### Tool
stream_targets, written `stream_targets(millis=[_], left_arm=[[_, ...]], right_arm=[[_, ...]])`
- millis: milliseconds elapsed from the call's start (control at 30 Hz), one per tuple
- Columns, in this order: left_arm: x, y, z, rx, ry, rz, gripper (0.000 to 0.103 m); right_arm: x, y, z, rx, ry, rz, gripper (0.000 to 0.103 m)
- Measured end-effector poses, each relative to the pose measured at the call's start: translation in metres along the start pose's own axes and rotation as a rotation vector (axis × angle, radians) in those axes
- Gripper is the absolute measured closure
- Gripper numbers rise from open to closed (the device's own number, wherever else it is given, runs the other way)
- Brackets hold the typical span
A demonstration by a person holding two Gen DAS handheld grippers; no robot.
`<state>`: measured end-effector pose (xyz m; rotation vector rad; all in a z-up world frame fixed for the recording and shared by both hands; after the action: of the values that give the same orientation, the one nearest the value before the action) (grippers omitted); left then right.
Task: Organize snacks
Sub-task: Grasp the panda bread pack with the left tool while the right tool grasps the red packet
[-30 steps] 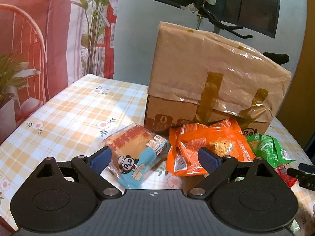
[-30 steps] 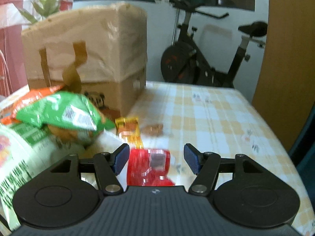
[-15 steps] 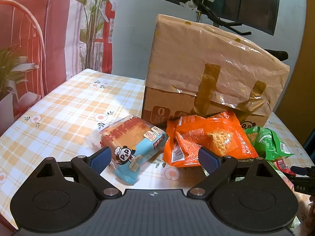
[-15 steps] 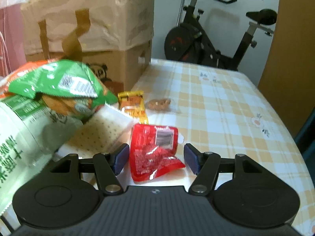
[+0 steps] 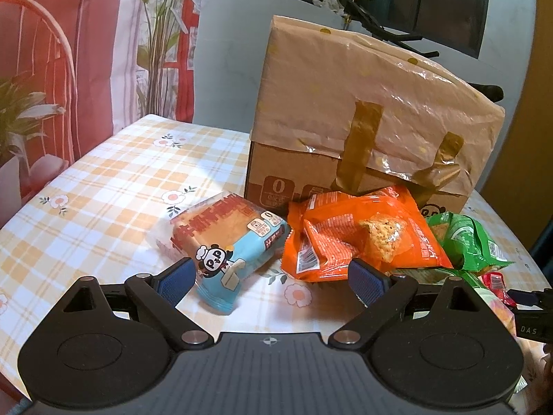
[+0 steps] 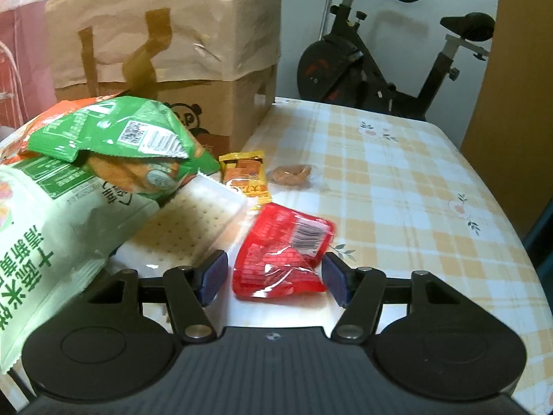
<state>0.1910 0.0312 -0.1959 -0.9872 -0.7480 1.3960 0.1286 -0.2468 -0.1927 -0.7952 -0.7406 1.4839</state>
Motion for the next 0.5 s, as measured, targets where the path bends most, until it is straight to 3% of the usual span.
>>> stream_targets(millis=[367, 500], left_arm=[[-0.0041, 0.0079, 0.0013, 0.012, 0.007, -0.015, 0.007], [-0.0018, 0.0088, 0.0024, 0.013, 0.001, -0.016, 0.007]], right_arm=[[-0.0019, 0.0016, -0.0034, -0.011, -0.029, -0.046, 0.037], [-0.0011, 0.0008, -0.0025, -0.024, -0.041, -0.046, 0.048]])
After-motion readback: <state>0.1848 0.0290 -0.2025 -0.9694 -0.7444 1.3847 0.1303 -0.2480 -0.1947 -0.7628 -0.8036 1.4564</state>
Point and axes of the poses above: each gripper's, at about its wrist camera, not at the fingertips, and z roughly against the way its jaws point, x to its left, y to its underside, the point moved 8 cm from there along -z, roughly the way its jaws point, and after that the axes turned 10 degrees about -x, right-handed, at the moved point
